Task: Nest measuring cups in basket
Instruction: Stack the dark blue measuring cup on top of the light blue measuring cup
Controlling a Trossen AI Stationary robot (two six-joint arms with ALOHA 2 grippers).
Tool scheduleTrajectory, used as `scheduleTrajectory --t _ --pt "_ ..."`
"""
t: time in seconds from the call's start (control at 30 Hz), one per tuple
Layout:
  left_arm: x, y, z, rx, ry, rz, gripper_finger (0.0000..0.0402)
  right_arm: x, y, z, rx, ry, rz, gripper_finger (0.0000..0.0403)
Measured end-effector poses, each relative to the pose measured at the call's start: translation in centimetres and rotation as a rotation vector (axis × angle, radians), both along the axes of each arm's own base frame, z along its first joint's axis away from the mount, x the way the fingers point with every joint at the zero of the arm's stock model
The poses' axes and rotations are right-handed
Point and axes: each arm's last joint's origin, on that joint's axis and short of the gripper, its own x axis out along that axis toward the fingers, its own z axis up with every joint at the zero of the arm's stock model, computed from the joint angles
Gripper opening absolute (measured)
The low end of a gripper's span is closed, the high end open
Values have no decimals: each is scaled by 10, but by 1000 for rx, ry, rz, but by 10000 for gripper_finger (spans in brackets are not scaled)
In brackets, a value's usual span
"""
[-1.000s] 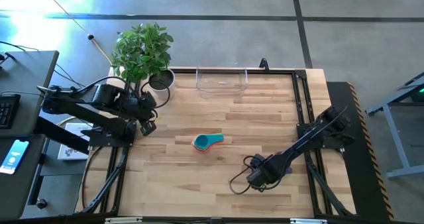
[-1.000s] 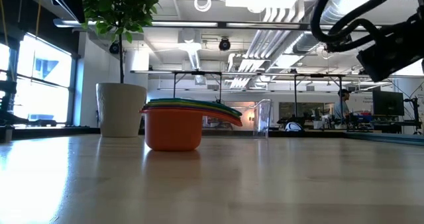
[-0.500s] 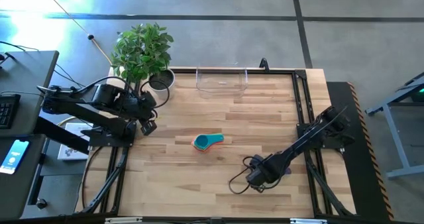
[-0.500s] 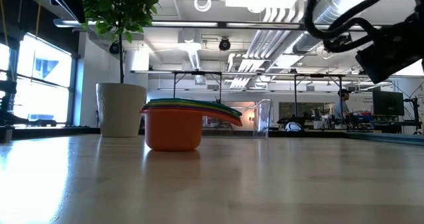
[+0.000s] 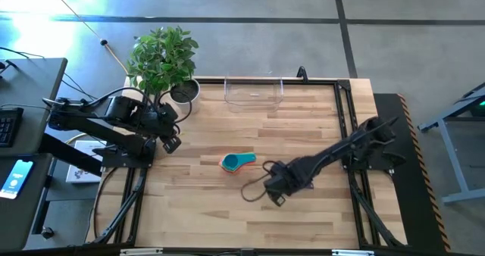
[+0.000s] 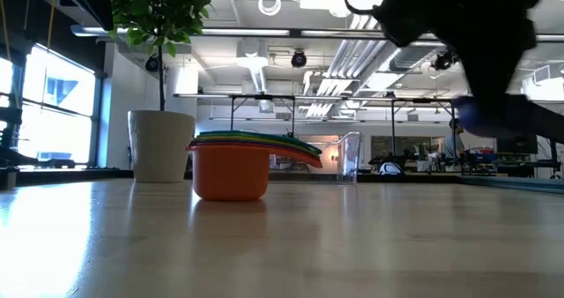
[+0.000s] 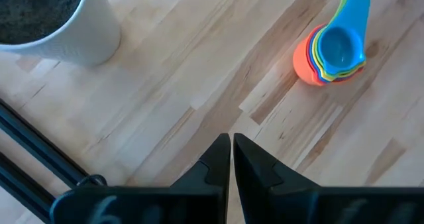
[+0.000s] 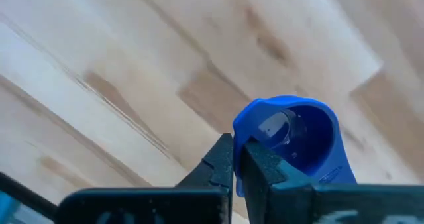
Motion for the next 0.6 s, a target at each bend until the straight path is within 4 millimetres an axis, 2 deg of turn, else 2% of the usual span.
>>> scheduleTrajectory --t 0.27,0.6 --pt "0 0 0 25 15 -59 10 34 -38 45 -20 -162 -24 1" --pt "0 0 0 55 33 -132 10 60 -85 106 -85 -385 -49 1"
